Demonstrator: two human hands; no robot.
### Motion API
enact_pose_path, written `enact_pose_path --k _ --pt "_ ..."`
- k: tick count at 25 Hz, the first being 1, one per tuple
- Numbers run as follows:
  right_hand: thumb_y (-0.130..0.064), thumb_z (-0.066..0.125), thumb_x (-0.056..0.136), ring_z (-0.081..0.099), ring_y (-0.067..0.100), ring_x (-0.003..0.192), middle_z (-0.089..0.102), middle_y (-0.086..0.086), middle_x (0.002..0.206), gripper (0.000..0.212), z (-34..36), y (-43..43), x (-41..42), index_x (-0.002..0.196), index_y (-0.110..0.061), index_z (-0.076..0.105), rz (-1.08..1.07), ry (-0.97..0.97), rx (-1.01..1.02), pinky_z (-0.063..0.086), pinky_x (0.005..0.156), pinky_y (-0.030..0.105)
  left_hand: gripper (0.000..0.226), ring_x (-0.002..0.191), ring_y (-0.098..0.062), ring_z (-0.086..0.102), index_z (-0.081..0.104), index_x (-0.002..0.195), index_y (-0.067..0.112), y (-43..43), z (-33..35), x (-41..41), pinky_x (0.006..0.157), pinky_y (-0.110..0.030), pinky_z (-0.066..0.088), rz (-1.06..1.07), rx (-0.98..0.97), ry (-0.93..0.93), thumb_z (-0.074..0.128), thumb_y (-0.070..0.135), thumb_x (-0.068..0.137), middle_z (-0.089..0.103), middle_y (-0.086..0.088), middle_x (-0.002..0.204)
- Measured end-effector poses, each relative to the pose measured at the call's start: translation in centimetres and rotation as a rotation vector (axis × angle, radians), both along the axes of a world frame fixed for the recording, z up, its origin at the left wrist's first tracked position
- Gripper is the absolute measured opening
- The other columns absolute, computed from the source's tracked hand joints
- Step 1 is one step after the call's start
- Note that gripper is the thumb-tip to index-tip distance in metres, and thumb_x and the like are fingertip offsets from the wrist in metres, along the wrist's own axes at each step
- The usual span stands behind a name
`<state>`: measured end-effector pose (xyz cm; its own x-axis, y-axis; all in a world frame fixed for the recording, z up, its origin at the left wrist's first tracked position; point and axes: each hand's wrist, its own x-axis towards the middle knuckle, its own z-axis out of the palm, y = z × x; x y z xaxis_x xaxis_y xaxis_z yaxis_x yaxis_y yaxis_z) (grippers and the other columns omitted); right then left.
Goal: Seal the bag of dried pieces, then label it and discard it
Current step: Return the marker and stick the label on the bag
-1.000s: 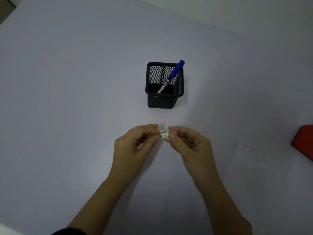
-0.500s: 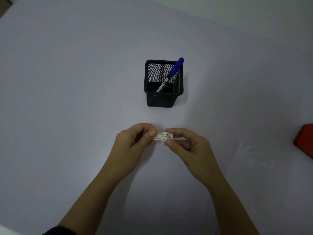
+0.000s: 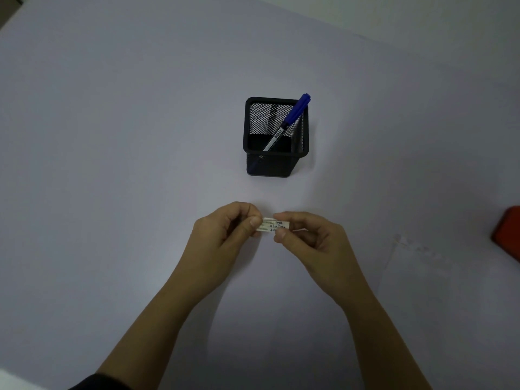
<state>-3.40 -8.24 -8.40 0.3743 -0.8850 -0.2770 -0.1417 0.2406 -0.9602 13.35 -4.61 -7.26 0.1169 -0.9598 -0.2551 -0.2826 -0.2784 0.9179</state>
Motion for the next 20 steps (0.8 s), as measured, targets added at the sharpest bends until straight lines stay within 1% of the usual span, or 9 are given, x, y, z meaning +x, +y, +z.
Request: enact_pose_path --k 1,3,5,7,11,15,17,18,20 --pt "-0.005 0.065 0.082 0.070 0.014 0.074 0.070 -0.011 0.073 0.021 0.02 -0.09 -0.10 0.096 -0.019 0.070 0.017 0.007 0.003 0.055 0.069 0.022 0.014 0.071 -0.007 0.060 0.062 0.083 0.026 0.02 0.04 -0.02 0.066 -0.018 0.049 -0.017 -0.009 -0.007 0.052 0.020 0.090 0.065 0.006 0.080" --pt "-0.005 0.065 0.083 0.071 0.011 0.075 0.071 -0.012 0.072 0.020 0.17 -0.28 -0.15 0.096 -0.019 0.069 0.044 0.018 0.017 0.053 0.070 0.017 0.012 0.071 -0.006 0.060 0.061 0.084 0.025 0.07 0.15 0.01 0.066 -0.016 0.048 -0.024 -0.017 0.012 0.051 0.024 0.089 0.064 0.009 0.080" --pt "-0.006 0.066 0.082 0.071 0.012 0.076 0.073 -0.004 0.079 0.019 0.27 -0.39 -0.10 0.096 -0.019 0.069 0.050 0.014 0.032 0.055 0.072 0.019 0.014 0.071 -0.005 0.060 0.061 0.083 0.025 0.14 0.31 0.11 0.067 -0.015 0.048 -0.008 -0.013 0.055 0.048 0.032 0.085 0.064 0.009 0.078" --pt "-0.006 0.066 0.081 0.071 0.013 0.077 0.074 0.001 0.083 0.020 0.43 -0.40 0.03 0.096 -0.019 0.070 0.047 -0.010 0.050 0.055 0.073 0.020 0.015 0.071 -0.004 0.059 0.060 0.083 0.024 0.20 0.32 0.20 0.067 -0.012 0.047 0.007 -0.010 0.081 0.048 0.032 0.084 0.064 0.010 0.076" --pt "-0.009 0.069 0.077 0.071 0.016 0.078 0.074 0.002 0.085 0.020 0.38 -0.20 -0.01 0.095 -0.018 0.070 0.038 -0.058 0.075 0.056 0.076 0.023 0.015 0.071 -0.002 0.058 0.060 0.085 0.018 0.49 -0.02 -0.10 0.069 -0.013 0.048 0.059 0.020 0.164 0.048 0.019 0.092 0.064 0.011 0.073" --pt "-0.004 0.070 0.076 0.071 0.012 0.076 0.073 -0.006 0.078 0.019 0.07 0.20 -0.05 0.088 -0.019 0.069 0.020 -0.040 0.057 0.053 0.070 0.017 0.017 0.074 -0.005 0.060 0.061 0.086 0.017 0.77 -0.26 -0.37 0.074 -0.020 0.052 0.165 0.068 0.219 0.046 0.020 0.094 0.065 0.008 0.075" --pt "-0.002 0.069 0.078 0.071 0.011 0.076 0.074 -0.006 0.078 0.017 -0.12 0.38 -0.07 0.083 -0.018 0.068 -0.009 0.000 0.030 0.052 0.067 0.015 0.017 0.073 -0.001 0.061 0.062 0.087 0.015 0.77 -0.30 -0.34 0.072 -0.016 0.053 0.218 0.078 0.203 0.047 0.019 0.094 0.067 0.010 0.076" --pt "-0.003 0.069 0.079 0.071 0.010 0.076 0.074 -0.004 0.078 0.015 -0.15 0.40 -0.05 0.084 -0.018 0.068 -0.022 0.020 0.012 0.052 0.066 0.016 0.017 0.073 0.001 0.062 0.062 0.087 0.014 0.76 -0.28 -0.34 0.071 -0.014 0.052 0.237 0.080 0.191 0.047 0.019 0.094 0.068 0.010 0.078" --pt "-0.011 0.065 0.082 0.071 0.012 0.079 0.073 0.000 0.085 0.018 -0.04 0.35 0.12 0.099 -0.019 0.065 -0.015 0.023 0.045 0.055 0.071 0.020 0.016 0.074 0.002 0.064 0.062 0.087 0.015 0.77 -0.22 -0.48 0.070 -0.012 0.051 0.257 0.076 0.154 0.048 0.018 0.094 0.069 0.008 0.083"
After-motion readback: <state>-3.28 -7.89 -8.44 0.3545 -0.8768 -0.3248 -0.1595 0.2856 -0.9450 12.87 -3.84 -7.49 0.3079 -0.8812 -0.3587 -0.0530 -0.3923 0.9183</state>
